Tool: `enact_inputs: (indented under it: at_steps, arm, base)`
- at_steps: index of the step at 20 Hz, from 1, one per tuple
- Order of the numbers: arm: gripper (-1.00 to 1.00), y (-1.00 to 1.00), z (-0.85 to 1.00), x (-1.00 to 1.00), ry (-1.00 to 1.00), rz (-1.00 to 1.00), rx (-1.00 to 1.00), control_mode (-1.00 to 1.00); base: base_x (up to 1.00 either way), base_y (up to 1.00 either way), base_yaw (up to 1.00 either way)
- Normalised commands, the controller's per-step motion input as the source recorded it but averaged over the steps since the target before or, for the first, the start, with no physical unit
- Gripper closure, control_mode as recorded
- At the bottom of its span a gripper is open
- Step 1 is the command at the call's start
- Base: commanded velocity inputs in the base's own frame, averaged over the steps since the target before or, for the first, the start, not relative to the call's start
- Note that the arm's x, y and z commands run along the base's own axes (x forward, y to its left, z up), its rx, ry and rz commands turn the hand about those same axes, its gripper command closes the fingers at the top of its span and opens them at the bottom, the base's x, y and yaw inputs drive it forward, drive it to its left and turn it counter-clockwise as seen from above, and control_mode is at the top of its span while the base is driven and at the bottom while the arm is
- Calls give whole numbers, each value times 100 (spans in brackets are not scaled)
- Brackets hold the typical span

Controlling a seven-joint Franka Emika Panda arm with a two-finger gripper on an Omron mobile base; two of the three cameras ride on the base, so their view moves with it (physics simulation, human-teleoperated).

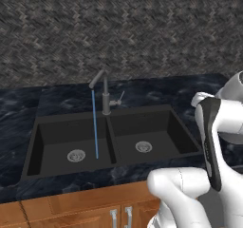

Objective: Turn on the sink faucet and place the jug under the water for a few seconds to fill it up.

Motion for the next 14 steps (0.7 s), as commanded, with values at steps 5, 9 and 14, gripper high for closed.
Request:
enact_inputs:
  at_steps: [5, 9, 14]
  arm:
    - [-100, 53, 0, -10, 0, 4, -1, -100]
    - [-100, 27, 0, -6, 0, 10, 0, -100]
    - [-100, 1, 0, 0, 0, 0, 0, -100]
  base:
    - [0, 0, 0]
    - [0, 0, 0]
    - [0, 0, 0]
